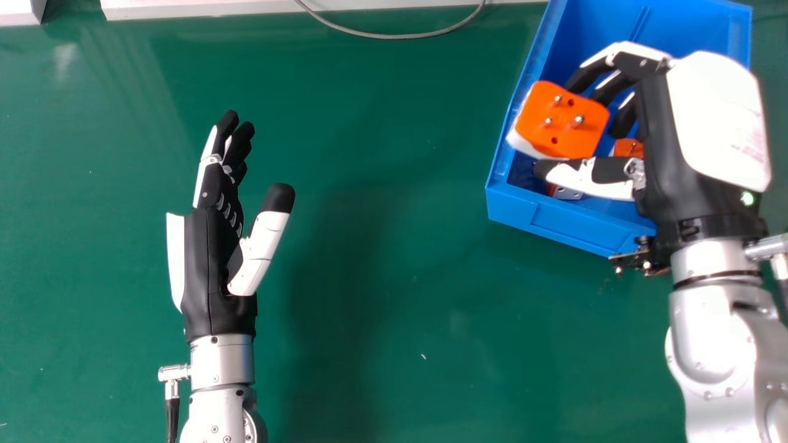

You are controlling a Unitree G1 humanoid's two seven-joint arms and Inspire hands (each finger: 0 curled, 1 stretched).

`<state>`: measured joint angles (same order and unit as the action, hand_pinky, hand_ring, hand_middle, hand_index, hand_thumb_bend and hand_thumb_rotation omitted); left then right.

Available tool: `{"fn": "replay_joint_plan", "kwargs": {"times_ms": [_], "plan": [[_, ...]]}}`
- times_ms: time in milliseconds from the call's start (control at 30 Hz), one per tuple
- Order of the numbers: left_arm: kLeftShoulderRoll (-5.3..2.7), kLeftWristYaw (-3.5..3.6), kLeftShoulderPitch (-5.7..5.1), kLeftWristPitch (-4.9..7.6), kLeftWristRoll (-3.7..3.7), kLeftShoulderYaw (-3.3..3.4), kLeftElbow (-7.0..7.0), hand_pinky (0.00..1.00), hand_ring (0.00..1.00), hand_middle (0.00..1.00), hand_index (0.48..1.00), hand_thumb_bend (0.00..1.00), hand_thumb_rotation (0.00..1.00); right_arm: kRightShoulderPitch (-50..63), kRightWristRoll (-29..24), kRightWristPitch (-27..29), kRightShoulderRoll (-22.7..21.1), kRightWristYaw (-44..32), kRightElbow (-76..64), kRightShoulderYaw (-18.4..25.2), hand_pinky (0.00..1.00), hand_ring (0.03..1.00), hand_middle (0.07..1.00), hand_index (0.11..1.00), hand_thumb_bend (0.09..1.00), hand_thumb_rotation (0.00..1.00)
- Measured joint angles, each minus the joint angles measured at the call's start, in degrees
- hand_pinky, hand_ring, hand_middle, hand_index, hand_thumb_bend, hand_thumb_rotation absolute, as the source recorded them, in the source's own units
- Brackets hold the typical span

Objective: Pick all objects and put in blue box

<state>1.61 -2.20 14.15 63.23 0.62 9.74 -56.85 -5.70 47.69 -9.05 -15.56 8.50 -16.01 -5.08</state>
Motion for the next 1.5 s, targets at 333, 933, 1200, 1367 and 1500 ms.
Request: {"fn": "replay_joint_plan", "kwargs": {"times_ms": [333, 933, 1200, 1367, 1500], "plan": [[-0.06, -0.3, 0.0, 0.12, -0.38, 0.12, -0.01, 0.95, 0.92, 0.9, 0.908, 0.91, 0.71, -5.48, 0.14, -1.6, -2.93, -1.02, 4.45, 0.89, 0.28, 0.347, 0.454, 0.539, 0.507, 0.0], [-0.19, -0.49, 0.49, 0.53, -0.46, 0.15, -0.39, 0.94, 0.92, 0.9, 0.906, 0.9, 0.72, -22.91, -0.22, -1.48, -9.61, 0.07, 36.35, -2.89, 0.3, 0.368, 0.459, 0.526, 0.513, 0.0], [-0.29, -0.47, 0.58, 0.41, -0.13, 0.14, -0.39, 0.94, 0.92, 0.91, 0.911, 0.91, 0.71, -27.04, -0.73, -1.65, -9.59, 0.88, 43.61, -4.91, 0.3, 0.37, 0.47, 0.524, 0.514, 0.0], [-0.29, -0.52, 0.87, 0.41, -0.19, 0.14, -0.39, 0.94, 0.92, 0.91, 0.912, 0.91, 0.71, -27.59, -1.09, -1.65, -9.59, 1.58, 45.12, -5.73, 0.3, 0.372, 0.473, 0.524, 0.515, 0.0], [-0.28, -0.49, 1.16, 0.41, -0.17, 0.13, -0.4, 0.94, 0.92, 0.91, 0.912, 0.91, 0.72, -27.67, -2.2, -1.65, -9.59, 1.78, 45.52, -5.95, 0.3, 0.374, 0.478, 0.523, 0.515, 0.0]]}}
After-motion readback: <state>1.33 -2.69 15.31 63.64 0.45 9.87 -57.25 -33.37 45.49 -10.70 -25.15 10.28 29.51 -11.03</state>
